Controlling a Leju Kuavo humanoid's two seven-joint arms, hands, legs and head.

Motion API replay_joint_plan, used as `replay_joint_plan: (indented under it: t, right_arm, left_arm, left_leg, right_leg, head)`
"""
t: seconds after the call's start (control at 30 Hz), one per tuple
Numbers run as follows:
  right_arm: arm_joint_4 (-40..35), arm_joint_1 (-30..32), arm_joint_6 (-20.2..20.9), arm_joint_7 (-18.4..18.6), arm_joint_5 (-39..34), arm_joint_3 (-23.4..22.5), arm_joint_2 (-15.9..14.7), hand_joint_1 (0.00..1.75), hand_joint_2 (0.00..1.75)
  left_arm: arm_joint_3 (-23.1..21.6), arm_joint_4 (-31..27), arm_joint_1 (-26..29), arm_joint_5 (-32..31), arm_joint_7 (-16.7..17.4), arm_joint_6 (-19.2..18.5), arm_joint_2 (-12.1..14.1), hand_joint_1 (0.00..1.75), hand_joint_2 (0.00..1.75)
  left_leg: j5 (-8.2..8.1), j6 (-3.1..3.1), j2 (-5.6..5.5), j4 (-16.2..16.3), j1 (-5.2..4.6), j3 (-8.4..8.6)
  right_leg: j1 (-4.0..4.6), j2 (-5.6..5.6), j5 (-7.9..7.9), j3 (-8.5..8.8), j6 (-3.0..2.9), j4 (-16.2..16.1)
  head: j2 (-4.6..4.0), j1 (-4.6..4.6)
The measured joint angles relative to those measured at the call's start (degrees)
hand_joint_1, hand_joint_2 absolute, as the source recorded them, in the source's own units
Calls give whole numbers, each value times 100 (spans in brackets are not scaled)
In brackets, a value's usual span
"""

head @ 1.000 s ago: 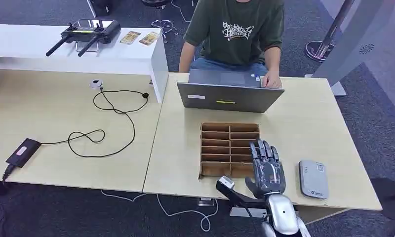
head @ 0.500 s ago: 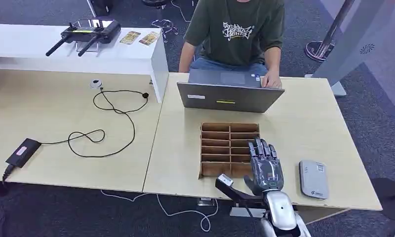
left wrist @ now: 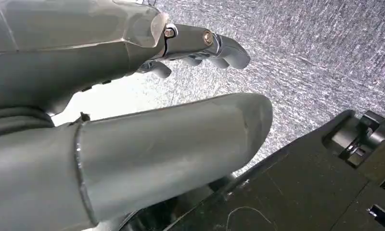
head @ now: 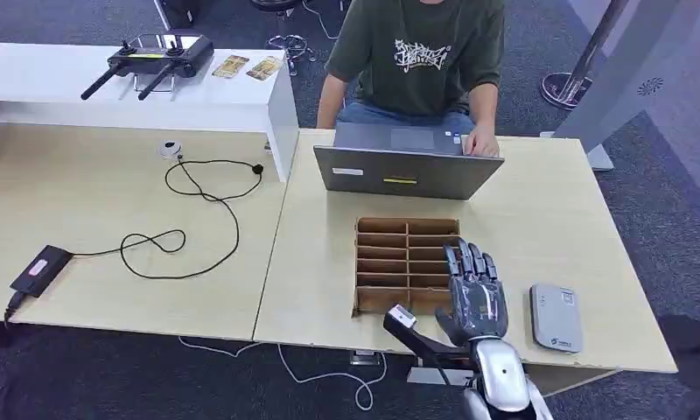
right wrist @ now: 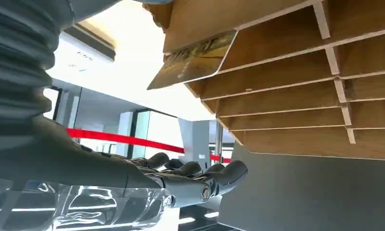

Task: Pass the card to the sensor for recognition and then transmit it.

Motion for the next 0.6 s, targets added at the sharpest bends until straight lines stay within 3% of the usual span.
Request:
replay_joint_plan:
  t: [0.6]
  right_arm:
    - [-98,96,94,7,0,-83,0,0,175]
  left_arm:
    - [0,0,-5,-64,4,-59,-2,0,0]
  left_leg:
    - [0,0,1,0,0,1]
  right_leg:
    - [0,1,0,0,0,0]
  head:
    - [0,0]
